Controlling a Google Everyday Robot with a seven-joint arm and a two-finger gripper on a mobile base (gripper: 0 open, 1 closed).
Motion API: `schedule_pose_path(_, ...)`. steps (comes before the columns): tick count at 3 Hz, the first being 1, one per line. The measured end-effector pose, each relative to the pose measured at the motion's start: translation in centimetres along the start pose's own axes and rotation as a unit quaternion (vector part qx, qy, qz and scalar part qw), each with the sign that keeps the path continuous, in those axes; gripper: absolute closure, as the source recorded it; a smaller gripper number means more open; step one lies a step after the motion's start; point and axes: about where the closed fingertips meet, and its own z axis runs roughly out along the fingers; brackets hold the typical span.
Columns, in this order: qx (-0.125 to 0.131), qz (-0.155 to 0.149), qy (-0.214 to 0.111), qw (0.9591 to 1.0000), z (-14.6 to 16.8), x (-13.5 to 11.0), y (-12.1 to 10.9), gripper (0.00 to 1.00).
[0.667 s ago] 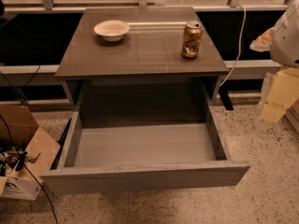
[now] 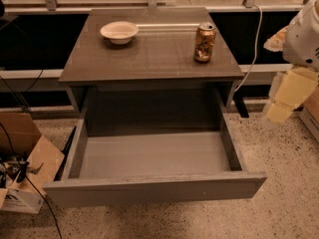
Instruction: Place orange can into top drawer
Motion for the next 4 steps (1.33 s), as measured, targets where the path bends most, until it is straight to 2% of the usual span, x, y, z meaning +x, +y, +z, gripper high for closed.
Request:
schedule_pose_path(1, 0.010, 0.035, -0.045, 0.9983, 2.0, -1.7, -3.1, 0.00)
schedule_pose_path(2, 0.018, 0.069, -0.090, 0.9934, 3.9, -3.4, -6.6, 0.00)
schedule_pose_path(3, 0.022, 0.109, -0.123, 0.9862, 6.2, -4.8, -11.8, 0.00)
schedule_pose_path(4, 0.028, 0.132, -0.141, 0.9808, 7.3, -5.2, -15.8, 0.00)
